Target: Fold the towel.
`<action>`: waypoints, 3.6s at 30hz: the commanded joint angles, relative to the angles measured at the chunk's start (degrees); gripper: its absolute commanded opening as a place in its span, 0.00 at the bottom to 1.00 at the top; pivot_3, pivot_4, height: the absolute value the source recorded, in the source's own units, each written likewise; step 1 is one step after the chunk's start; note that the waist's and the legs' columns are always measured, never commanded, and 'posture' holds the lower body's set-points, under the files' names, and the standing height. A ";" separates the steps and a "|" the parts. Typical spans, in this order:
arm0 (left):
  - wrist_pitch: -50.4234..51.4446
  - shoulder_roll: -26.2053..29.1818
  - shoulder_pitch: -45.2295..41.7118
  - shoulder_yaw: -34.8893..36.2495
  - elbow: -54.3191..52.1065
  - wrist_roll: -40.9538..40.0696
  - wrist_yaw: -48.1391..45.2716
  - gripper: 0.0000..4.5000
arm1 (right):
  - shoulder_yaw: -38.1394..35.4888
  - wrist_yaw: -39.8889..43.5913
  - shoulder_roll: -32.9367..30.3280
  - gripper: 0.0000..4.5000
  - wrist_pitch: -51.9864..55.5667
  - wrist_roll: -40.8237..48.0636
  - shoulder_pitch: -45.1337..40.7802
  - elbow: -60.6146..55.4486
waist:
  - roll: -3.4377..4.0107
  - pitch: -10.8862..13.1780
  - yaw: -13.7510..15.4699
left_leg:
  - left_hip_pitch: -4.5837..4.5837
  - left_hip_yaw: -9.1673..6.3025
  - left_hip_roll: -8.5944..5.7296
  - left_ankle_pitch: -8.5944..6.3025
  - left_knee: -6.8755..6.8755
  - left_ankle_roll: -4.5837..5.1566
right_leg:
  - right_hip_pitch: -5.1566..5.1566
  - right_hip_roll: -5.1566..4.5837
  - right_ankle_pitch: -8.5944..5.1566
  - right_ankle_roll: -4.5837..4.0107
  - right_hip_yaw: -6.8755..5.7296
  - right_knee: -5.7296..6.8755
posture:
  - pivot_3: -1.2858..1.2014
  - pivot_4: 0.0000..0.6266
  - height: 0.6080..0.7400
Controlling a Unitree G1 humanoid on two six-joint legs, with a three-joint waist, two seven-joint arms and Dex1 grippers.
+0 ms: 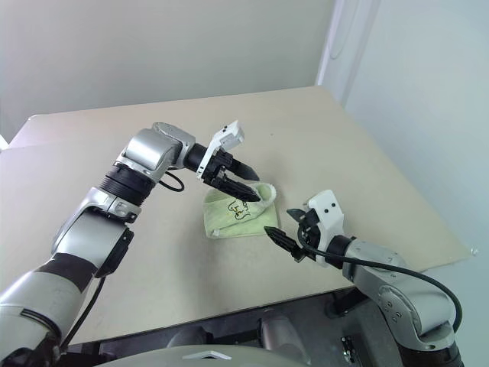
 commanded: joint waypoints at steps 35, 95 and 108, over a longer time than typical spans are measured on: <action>-26.65 10.73 21.24 5.83 -10.33 7.09 9.83 0.97 | 20.91 -0.88 8.66 0.87 -12.75 -26.45 -21.57 29.30 | 0.07 -0.01 1.33 | -0.20 -0.02 0.06 0.00 0.13 0.01 | -0.16 0.06 0.18 0.15 -0.02 0.11 | 0.52 0.00 1.00; -35.32 14.91 30.95 12.92 -16.28 1.24 7.00 0.97 | 32.46 16.55 -1.44 0.87 -33.11 -47.63 -20.42 24.96 | 0.01 -0.08 1.45 | 0.07 0.02 0.08 0.01 0.16 0.01 | 0.06 0.08 0.08 -0.05 0.00 0.13 | 0.52 0.00 1.00; -34.50 15.33 31.10 12.55 -17.81 1.03 7.96 0.97 | 34.05 15.82 -1.15 0.87 -38.13 -55.72 -20.45 26.80 | 0.00 -0.08 1.45 | 0.08 0.02 0.08 0.01 0.17 0.00 | 0.06 0.08 0.10 -0.07 0.00 0.14 | 0.52 0.00 1.00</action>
